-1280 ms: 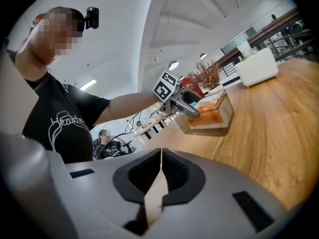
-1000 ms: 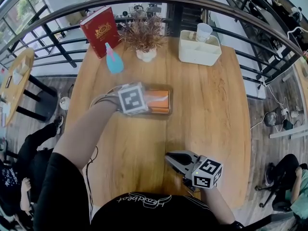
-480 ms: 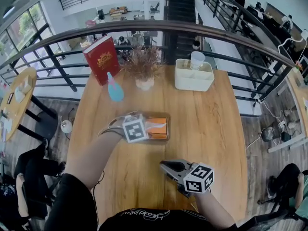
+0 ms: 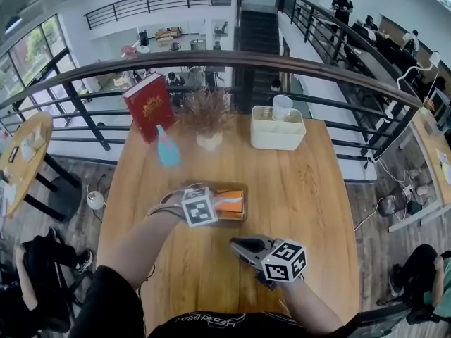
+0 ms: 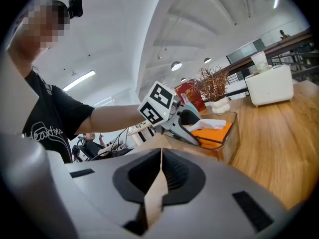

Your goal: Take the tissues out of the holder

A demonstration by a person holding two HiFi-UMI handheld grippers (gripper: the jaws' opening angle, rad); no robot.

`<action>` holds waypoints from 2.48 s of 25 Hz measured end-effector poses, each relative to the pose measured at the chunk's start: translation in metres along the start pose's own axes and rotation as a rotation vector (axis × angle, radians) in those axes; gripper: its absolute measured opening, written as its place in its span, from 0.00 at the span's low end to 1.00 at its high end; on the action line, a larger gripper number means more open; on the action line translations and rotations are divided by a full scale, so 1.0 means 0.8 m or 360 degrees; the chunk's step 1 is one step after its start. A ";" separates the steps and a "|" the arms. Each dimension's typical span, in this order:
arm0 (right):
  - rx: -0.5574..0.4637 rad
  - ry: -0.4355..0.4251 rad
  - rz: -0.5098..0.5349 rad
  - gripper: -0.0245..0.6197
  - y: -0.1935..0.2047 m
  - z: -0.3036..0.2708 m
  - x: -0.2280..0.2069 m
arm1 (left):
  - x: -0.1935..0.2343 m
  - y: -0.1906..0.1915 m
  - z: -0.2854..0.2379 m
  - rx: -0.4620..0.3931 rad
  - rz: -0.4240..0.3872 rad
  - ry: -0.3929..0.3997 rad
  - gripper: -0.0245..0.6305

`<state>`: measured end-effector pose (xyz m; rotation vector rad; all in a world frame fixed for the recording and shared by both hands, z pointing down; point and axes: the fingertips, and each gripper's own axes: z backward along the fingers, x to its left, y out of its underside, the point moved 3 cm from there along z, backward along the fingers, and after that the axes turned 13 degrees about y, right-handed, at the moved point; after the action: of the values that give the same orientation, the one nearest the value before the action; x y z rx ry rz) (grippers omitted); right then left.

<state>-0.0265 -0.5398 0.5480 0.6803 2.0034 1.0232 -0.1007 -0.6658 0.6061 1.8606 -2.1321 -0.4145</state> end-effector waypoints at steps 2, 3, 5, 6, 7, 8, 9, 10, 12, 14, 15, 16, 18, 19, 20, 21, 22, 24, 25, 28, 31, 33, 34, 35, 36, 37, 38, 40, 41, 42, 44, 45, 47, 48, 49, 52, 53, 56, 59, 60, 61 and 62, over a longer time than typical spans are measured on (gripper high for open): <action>0.0009 0.0006 0.0002 0.07 0.001 -0.001 0.000 | -0.002 -0.002 0.000 -0.0018 -0.0004 -0.0011 0.45; 0.0014 0.0010 0.0003 0.07 0.001 -0.001 0.000 | -0.003 -0.002 0.000 -0.0019 -0.0009 -0.0020 0.44; 0.0021 0.0022 0.0005 0.07 0.001 -0.002 -0.001 | -0.004 -0.002 0.000 -0.0010 -0.0021 -0.0033 0.42; 0.0023 0.0029 0.0007 0.07 0.000 -0.003 -0.001 | -0.004 -0.001 0.000 -0.0005 -0.0026 -0.0034 0.42; 0.0023 0.0036 0.0009 0.07 0.000 -0.002 -0.002 | -0.005 -0.001 0.000 -0.0001 -0.0032 -0.0034 0.41; 0.0024 0.0044 0.0013 0.07 -0.001 -0.002 -0.002 | -0.006 -0.001 0.000 0.0003 -0.0038 -0.0037 0.41; 0.0025 0.0051 0.0015 0.07 -0.001 0.000 -0.002 | -0.007 -0.001 0.000 0.0008 -0.0047 -0.0044 0.40; 0.0027 0.0058 0.0016 0.07 0.000 0.002 -0.002 | -0.008 -0.001 0.001 0.0014 -0.0056 -0.0053 0.40; 0.0030 0.0071 0.0015 0.07 0.001 0.006 -0.002 | -0.011 -0.003 0.005 0.0021 -0.0070 -0.0066 0.39; 0.0029 0.0081 0.0012 0.07 0.001 0.009 -0.001 | -0.011 -0.005 0.009 0.0018 -0.0070 -0.0067 0.39; 0.0027 0.0084 0.0010 0.07 0.002 0.009 -0.001 | -0.011 -0.005 0.011 0.0015 -0.0070 -0.0068 0.39; 0.0024 0.0087 0.0007 0.07 0.002 0.010 0.000 | -0.011 -0.006 0.013 0.0015 -0.0072 -0.0070 0.39; 0.0018 0.0093 0.0005 0.07 0.002 0.012 0.001 | -0.012 -0.007 0.017 0.0013 -0.0082 -0.0079 0.39; 0.0014 0.0096 0.0006 0.07 0.001 0.013 0.001 | -0.013 -0.009 0.020 0.0010 -0.0089 -0.0083 0.39; 0.0011 0.0098 0.0008 0.07 0.000 0.014 0.003 | -0.015 -0.011 0.023 0.0005 -0.0096 -0.0089 0.38; 0.0006 0.0101 0.0010 0.07 -0.002 0.016 0.004 | -0.016 -0.013 0.027 0.0000 -0.0104 -0.0097 0.38; 0.0003 0.0104 0.0015 0.07 -0.004 0.018 0.005 | -0.017 -0.014 0.031 -0.0005 -0.0111 -0.0107 0.38; -0.0005 0.0113 0.0026 0.07 -0.007 0.022 0.005 | -0.019 -0.017 0.037 -0.0010 -0.0122 -0.0131 0.38; -0.0010 0.0119 0.0029 0.07 -0.008 0.025 0.005 | -0.021 -0.019 0.041 -0.0012 -0.0125 -0.0143 0.38; -0.0026 0.0135 0.0034 0.07 -0.013 0.034 0.008 | -0.026 -0.023 0.053 -0.0026 -0.0132 -0.0179 0.38; -0.0039 0.0149 0.0045 0.07 -0.018 0.041 0.013 | -0.030 -0.028 0.067 -0.0049 -0.0148 -0.0221 0.38; -0.0042 0.0159 0.0052 0.07 -0.019 0.045 0.017 | -0.034 -0.031 0.078 -0.0070 -0.0155 -0.0253 0.38; -0.0042 0.0166 0.0056 0.07 -0.020 0.048 0.019 | -0.036 -0.033 0.084 -0.0083 -0.0155 -0.0270 0.38; -0.0043 0.0174 0.0062 0.07 -0.021 0.051 0.020 | -0.038 -0.035 0.089 -0.0100 -0.0152 -0.0288 0.38; -0.0046 0.0183 0.0070 0.07 -0.022 0.054 0.022 | -0.041 -0.037 0.095 -0.0121 -0.0143 -0.0304 0.38; -0.0052 0.0190 0.0080 0.07 -0.024 0.057 0.024 | -0.044 -0.038 0.101 -0.0149 -0.0126 -0.0315 0.38; -0.0059 0.0197 0.0088 0.07 -0.025 0.060 0.026 | -0.046 -0.039 0.107 -0.0181 -0.0103 -0.0322 0.38; -0.0077 0.0206 0.0091 0.07 -0.027 0.065 0.032 | -0.053 -0.039 0.119 -0.0243 -0.0057 -0.0331 0.38; -0.0089 0.0211 0.0084 0.07 -0.028 0.069 0.035 | -0.056 -0.039 0.124 -0.0267 -0.0041 -0.0339 0.38; -0.0101 0.0217 0.0074 0.07 -0.028 0.073 0.038 | -0.060 -0.039 0.130 -0.0289 -0.0029 -0.0349 0.38; -0.0119 0.0232 0.0062 0.07 -0.030 0.081 0.042 | -0.068 -0.041 0.141 -0.0330 -0.0011 -0.0369 0.38; -0.0124 0.0240 0.0063 0.07 -0.031 0.085 0.045 | -0.074 -0.042 0.146 -0.0352 -0.0006 -0.0380 0.38; -0.0136 0.0252 0.0071 0.07 -0.033 0.092 0.053 | -0.088 -0.043 0.158 -0.0396 -0.0004 -0.0416 0.38; -0.0145 0.0256 0.0075 0.07 -0.033 0.096 0.057 | -0.096 -0.043 0.163 -0.0416 -0.0005 -0.0439 0.38; -0.0155 0.0260 0.0080 0.07 -0.033 0.099 0.062 | -0.104 -0.043 0.169 -0.0437 -0.0004 -0.0462 0.38; -0.0178 0.0277 0.0081 0.07 -0.031 0.107 0.077 | -0.129 -0.043 0.189 -0.0516 0.0021 -0.0506 0.38; -0.0177 0.0281 0.0078 0.07 -0.029 0.110 0.082 | -0.139 -0.044 0.194 -0.0549 0.0028 -0.0508 0.38; -0.0169 0.0291 0.0091 0.07 -0.022 0.120 0.100 | -0.173 -0.047 0.211 -0.0650 0.0038 -0.0496 0.38; -0.0175 0.0306 0.0135 0.07 -0.017 0.135 0.123 | -0.213 -0.052 0.230 -0.0761 0.0068 -0.0479 0.38; -0.0186 0.0299 0.0136 0.07 -0.015 0.140 0.132 | -0.227 -0.053 0.236 -0.0807 0.0088 -0.0470 0.38; -0.0199 0.0285 0.0134 0.07 -0.014 0.145 0.142 | -0.242 -0.053 0.241 -0.0853 0.0108 -0.0461 0.38; -0.0214 0.0272 0.0135 0.07 -0.013 0.149 0.152 | -0.256 -0.053 0.246 -0.0896 0.0127 -0.0454 0.38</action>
<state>0.0022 -0.4056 0.4459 0.6281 2.0424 1.2918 -0.1127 -0.4624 0.4042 1.4541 -1.9601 -1.1803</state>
